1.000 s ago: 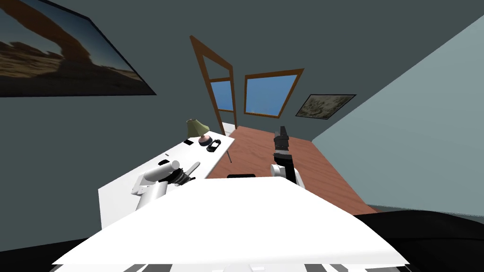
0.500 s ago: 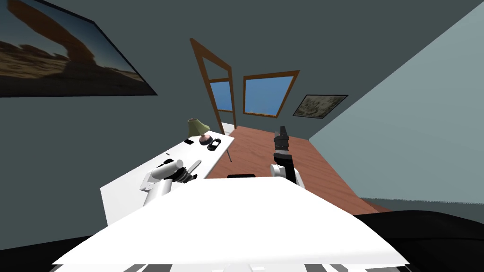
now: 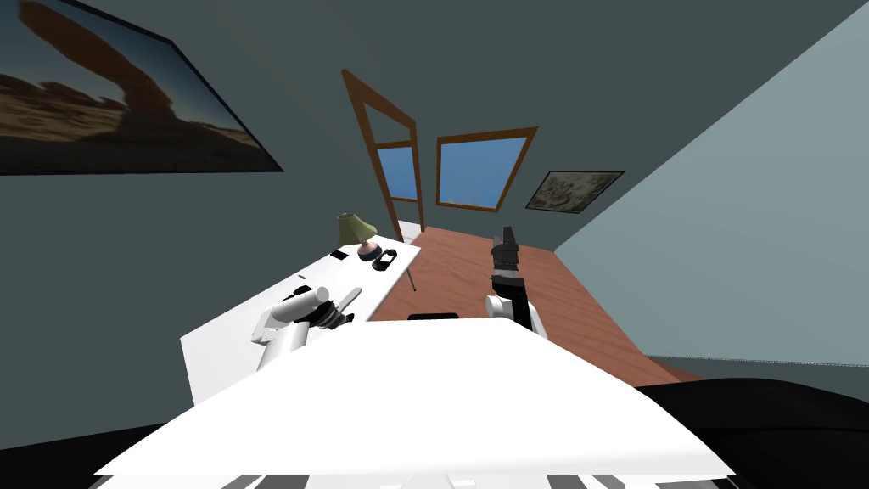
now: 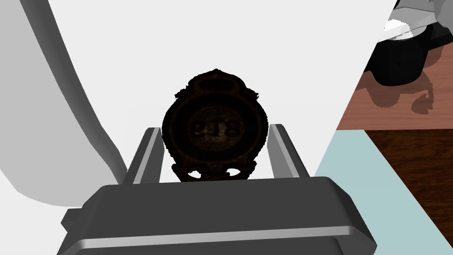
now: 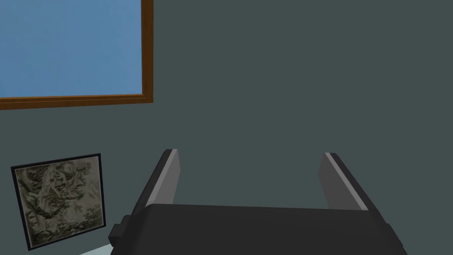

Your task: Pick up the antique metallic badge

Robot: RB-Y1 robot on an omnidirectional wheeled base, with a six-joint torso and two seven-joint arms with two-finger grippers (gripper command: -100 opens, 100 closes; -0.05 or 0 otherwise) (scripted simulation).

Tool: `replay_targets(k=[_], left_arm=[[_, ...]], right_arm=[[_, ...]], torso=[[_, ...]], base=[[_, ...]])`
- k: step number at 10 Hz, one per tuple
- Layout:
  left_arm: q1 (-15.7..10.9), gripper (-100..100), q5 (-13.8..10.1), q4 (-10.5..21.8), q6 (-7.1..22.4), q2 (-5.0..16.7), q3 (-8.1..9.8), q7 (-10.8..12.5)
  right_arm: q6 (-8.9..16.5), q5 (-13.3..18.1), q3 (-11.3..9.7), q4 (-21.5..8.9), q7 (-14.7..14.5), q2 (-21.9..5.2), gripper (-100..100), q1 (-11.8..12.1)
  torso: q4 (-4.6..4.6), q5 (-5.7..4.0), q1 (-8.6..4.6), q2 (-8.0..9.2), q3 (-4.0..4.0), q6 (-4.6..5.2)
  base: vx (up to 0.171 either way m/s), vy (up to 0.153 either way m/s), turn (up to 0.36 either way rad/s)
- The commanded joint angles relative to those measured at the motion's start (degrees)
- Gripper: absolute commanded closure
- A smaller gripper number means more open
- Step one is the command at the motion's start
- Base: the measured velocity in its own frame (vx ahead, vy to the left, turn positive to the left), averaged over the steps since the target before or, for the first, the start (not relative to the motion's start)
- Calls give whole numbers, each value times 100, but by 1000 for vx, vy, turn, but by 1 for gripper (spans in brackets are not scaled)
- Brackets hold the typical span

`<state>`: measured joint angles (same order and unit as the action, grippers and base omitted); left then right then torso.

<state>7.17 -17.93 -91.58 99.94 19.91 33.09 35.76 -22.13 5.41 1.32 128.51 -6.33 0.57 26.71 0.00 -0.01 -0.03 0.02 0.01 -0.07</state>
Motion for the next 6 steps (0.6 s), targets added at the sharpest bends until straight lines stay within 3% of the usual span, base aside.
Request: replay_targets(k=[1, 5, 6], left_arm=[[130, 100, -100, -218, 142, 37, 68, -83], [359, 100, -267, -652, 424, 86, 171, -204], [326, 100, -236, -545, 334, 76, 156, -185]], right_arm=[[0, 0, 0, 0, 0, 0, 0, 0], [0, 0, 0, 0, 0, 0, 0, 1], [0, 0, 0, 0, 0, 0, 0, 1]], torso=[[0, 0, 0, 0, 0, 0], [-5, -3, -10, -27, -16, 0], [-5, -3, -9, -26, -15, 1]], base=[[67, -5, 96], [79, -22, 65], [30, -10, 16]])
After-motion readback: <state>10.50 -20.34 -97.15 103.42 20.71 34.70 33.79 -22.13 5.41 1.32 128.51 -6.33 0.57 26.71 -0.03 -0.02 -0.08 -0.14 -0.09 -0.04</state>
